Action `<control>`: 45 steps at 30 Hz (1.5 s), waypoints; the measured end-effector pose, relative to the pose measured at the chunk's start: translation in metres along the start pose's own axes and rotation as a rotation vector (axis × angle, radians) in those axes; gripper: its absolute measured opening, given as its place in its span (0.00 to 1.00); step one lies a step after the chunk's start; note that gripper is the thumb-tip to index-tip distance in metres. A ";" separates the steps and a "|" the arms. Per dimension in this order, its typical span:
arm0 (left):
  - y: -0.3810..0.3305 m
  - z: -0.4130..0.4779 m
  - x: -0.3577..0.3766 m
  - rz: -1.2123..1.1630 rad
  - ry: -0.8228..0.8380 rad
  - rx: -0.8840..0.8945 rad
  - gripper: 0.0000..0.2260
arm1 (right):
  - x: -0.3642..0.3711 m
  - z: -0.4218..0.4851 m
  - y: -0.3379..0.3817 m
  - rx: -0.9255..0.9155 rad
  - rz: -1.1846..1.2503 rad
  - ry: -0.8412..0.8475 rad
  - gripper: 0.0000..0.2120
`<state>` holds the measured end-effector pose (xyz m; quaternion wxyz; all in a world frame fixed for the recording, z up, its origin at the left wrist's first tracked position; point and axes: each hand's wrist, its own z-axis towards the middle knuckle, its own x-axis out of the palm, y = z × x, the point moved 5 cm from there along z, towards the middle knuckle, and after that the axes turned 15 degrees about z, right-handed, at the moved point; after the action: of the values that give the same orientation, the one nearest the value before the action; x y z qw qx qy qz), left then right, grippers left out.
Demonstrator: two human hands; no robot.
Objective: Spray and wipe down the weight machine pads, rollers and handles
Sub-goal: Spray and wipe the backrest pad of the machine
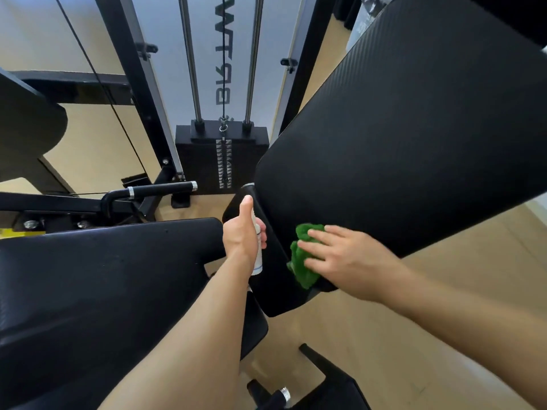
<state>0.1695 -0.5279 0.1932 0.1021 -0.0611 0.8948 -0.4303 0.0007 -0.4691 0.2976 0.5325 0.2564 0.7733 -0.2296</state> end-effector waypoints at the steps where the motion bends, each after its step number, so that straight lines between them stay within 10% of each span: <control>1: 0.003 -0.006 0.003 0.002 -0.002 0.011 0.29 | -0.018 -0.001 -0.019 0.022 -0.030 -0.078 0.22; 6: 0.006 -0.032 0.015 -0.003 0.003 0.091 0.29 | -0.073 0.039 -0.074 0.344 -0.144 -0.320 0.16; 14: 0.011 -0.077 0.013 0.037 0.086 0.199 0.30 | 0.012 -0.031 0.041 0.063 0.123 -0.155 0.24; 22: 0.024 -0.116 0.049 0.227 0.227 0.313 0.27 | -0.099 -0.101 -0.036 0.488 0.124 -0.863 0.22; 29: 0.042 -0.108 0.055 0.332 0.169 0.307 0.27 | -0.078 -0.076 -0.060 0.576 -0.050 -0.841 0.17; 38: 0.051 -0.100 0.026 0.153 0.016 0.243 0.31 | 0.055 -0.031 0.042 0.070 -0.040 -0.322 0.13; 45: 0.044 -0.108 0.027 0.166 0.060 0.299 0.30 | -0.048 -0.074 -0.041 0.435 -0.087 -0.709 0.18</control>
<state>0.1168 -0.4245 0.2210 0.1187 0.0419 0.8255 -0.5502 -0.0635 -0.4611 0.3710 0.6890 0.2349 0.4856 -0.4841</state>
